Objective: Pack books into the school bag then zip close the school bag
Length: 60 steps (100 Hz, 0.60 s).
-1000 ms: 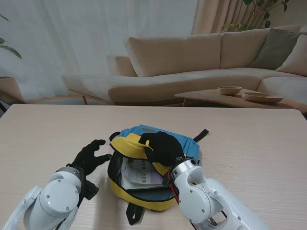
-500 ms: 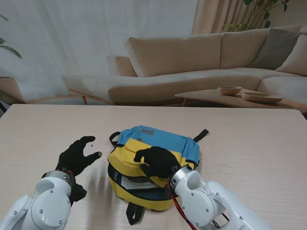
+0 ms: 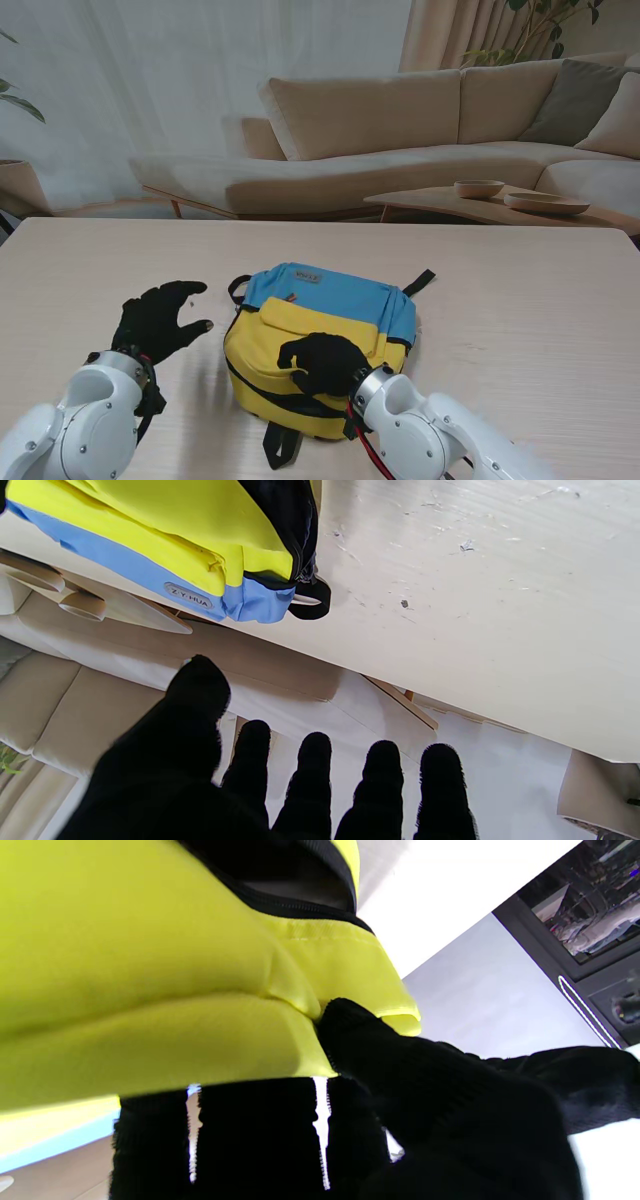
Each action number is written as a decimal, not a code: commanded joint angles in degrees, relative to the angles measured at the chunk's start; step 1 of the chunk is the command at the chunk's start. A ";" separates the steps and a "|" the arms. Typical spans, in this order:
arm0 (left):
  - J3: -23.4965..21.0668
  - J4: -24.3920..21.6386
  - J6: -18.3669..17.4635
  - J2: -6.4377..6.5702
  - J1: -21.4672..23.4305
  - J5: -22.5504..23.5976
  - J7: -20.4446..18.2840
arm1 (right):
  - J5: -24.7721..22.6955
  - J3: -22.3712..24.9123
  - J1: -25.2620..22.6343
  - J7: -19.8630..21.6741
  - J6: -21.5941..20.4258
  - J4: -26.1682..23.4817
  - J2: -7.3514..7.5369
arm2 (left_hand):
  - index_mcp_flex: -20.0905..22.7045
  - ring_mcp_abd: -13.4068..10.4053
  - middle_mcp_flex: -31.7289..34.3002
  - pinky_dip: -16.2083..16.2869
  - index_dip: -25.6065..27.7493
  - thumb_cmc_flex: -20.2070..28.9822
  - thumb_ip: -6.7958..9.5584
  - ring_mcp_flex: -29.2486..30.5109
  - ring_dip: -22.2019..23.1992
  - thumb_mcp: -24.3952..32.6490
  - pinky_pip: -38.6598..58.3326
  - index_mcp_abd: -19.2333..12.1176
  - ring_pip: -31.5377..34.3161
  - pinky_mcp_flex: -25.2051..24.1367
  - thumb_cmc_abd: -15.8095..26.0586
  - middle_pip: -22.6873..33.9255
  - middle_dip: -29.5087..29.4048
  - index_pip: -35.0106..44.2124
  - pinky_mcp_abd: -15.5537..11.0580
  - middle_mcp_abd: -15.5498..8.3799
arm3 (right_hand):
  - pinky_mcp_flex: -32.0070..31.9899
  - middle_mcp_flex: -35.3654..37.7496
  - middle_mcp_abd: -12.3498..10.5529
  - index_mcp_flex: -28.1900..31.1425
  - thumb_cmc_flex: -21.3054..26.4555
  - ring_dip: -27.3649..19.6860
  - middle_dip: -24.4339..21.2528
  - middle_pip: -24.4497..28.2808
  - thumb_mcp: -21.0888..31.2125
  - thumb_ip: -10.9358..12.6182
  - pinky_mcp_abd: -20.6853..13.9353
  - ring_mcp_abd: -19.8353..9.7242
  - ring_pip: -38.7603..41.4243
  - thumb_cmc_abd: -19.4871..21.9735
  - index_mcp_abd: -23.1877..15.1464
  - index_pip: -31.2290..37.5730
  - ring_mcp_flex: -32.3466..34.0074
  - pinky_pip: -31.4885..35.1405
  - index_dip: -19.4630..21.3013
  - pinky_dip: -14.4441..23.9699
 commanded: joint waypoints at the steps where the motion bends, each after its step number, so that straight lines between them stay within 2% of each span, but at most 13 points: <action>1: -0.35 0.05 -0.64 0.29 0.21 0.41 -1.73 | -0.62 -0.68 -0.92 1.33 -0.81 0.63 0.05 | 0.38 -1.47 -0.28 1.21 1.11 -1.19 2.09 -2.02 -0.40 0.75 -2.65 -1.72 -1.82 -1.44 0.57 -1.10 -0.58 -0.72 -1.74 -1.82 | -1.13 -1.99 0.07 -1.29 0.06 -1.36 -1.19 -1.19 2.33 2.09 -1.32 -0.31 -2.22 0.20 -8.21 8.58 -2.47 -0.91 -1.97 -0.34; 7: -0.64 0.29 -1.82 0.52 0.05 0.62 -3.10 | -0.74 -0.74 -1.17 1.43 -1.08 0.92 0.13 | 0.17 -1.71 -0.50 1.89 1.41 -1.08 2.10 -2.17 -0.30 0.47 -4.67 -2.04 -2.51 -1.17 0.61 -1.17 -0.46 -0.87 -2.10 -1.90 | -2.50 -3.73 0.09 -3.48 -2.39 -1.68 -1.98 -2.18 3.62 1.63 -1.19 -0.47 -4.08 -1.56 -7.47 8.36 -4.26 -2.10 -4.49 -0.76; 16: -0.99 0.66 -3.61 0.91 -0.29 1.00 -5.32 | -0.54 -0.66 -1.55 2.06 -1.71 1.30 0.35 | 0.31 -2.31 -0.73 2.63 1.57 -1.14 2.07 -2.95 -0.42 -0.20 -6.78 -3.08 -3.28 -1.34 0.97 -1.59 -0.61 -1.17 -2.45 -2.40 | -4.64 -7.29 -0.45 -6.79 -8.64 -2.20 -2.90 -3.01 5.50 1.63 -1.15 -0.68 -7.07 -3.85 -6.45 7.65 -7.22 -3.98 -6.94 -1.39; 25: -1.52 1.28 -6.16 1.26 -0.53 1.98 -7.30 | 0.02 -0.52 -1.94 2.67 -2.12 1.62 0.50 | -0.32 -3.19 -1.51 3.03 1.86 -1.39 2.19 -3.78 -0.48 -1.24 -9.21 -4.08 -3.84 -1.59 1.64 -1.94 -0.60 -1.43 -2.93 -3.35 | -7.54 -11.58 -1.12 -10.77 -13.24 -2.88 -3.74 -3.93 5.32 1.73 -1.30 -0.67 -10.17 -4.85 -4.88 6.16 -10.71 -6.20 -9.51 -2.14; 31: -2.01 1.69 -8.11 1.46 -0.51 2.26 -8.38 | 0.17 -0.28 -2.30 3.03 -2.44 1.66 0.61 | -0.57 -3.78 -1.82 3.27 1.98 -1.55 2.21 -4.23 -0.54 -1.52 -9.82 -4.47 -4.12 -1.93 1.93 -2.06 -0.58 -1.46 -3.36 -3.80 | -9.70 -14.08 -1.50 -12.13 -17.79 -3.73 -4.84 -5.71 4.14 2.81 -1.43 -0.89 -13.33 -2.55 -2.73 2.07 -13.11 -8.44 -11.92 -3.05; 36: -2.35 2.05 -9.33 1.55 -0.49 2.19 -8.79 | 0.13 0.03 -2.63 3.30 -2.96 1.64 0.73 | -0.55 -3.99 -1.71 4.27 2.43 -1.09 2.35 -4.33 -0.44 -2.24 -12.40 -4.59 -4.45 -1.55 1.94 -2.07 -0.33 -1.44 -3.70 -3.95 | -11.36 -15.83 -1.92 -12.26 -21.90 -4.63 -6.64 -7.46 2.62 5.38 -1.43 -1.27 -16.39 0.58 -0.79 -4.08 -14.60 -10.40 -11.53 -4.05; 39: -2.56 2.36 -10.22 1.58 -0.49 2.31 -8.81 | 0.03 0.29 -2.81 3.52 -3.30 1.53 0.81 | -0.50 -4.00 -1.56 4.75 2.57 -0.98 2.39 -4.19 -0.38 -2.43 -13.01 -4.64 -4.46 -1.42 1.95 -2.04 -0.24 -1.43 -3.65 -3.90 | -12.23 -16.64 -2.07 -12.44 -23.63 -5.03 -7.60 -8.01 1.67 6.95 -1.45 -1.45 -17.68 1.75 -0.12 -7.07 -15.28 -11.35 -8.98 -4.67; 60: -3.52 4.33 -14.67 1.85 -0.97 3.07 -9.58 | 0.35 3.25 -4.99 3.82 -5.37 -0.39 0.92 | -0.69 -4.44 -1.23 5.65 2.93 -1.01 2.33 -3.79 -0.19 -2.49 -16.35 -5.13 -4.53 -0.67 2.07 -2.02 -0.11 -1.36 -3.69 -4.27 | -16.63 -19.75 -2.61 -15.99 -26.84 -9.56 -13.24 -14.62 -5.45 6.37 -0.71 -1.90 -27.99 4.46 1.86 -16.89 -18.86 -17.74 -14.71 -8.22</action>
